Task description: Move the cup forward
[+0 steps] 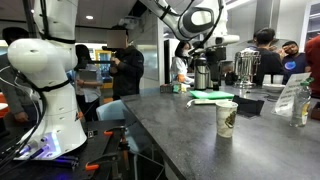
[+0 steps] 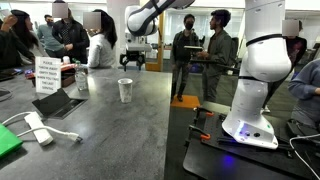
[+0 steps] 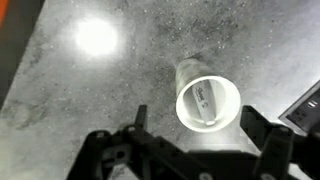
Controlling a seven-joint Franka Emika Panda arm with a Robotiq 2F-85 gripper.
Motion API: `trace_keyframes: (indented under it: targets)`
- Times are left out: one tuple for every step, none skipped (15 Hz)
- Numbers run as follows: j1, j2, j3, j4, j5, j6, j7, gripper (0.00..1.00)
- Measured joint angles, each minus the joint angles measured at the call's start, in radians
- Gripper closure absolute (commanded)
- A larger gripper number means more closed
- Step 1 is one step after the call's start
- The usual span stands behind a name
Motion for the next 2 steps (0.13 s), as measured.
trace_keyframes:
  targets:
    - [0.006, -0.032, 0.003, -0.012, -0.024, -0.010, -0.001, 0.00]
    - [0.011, -0.063, 0.011, -0.025, -0.044, -0.015, -0.003, 0.00]
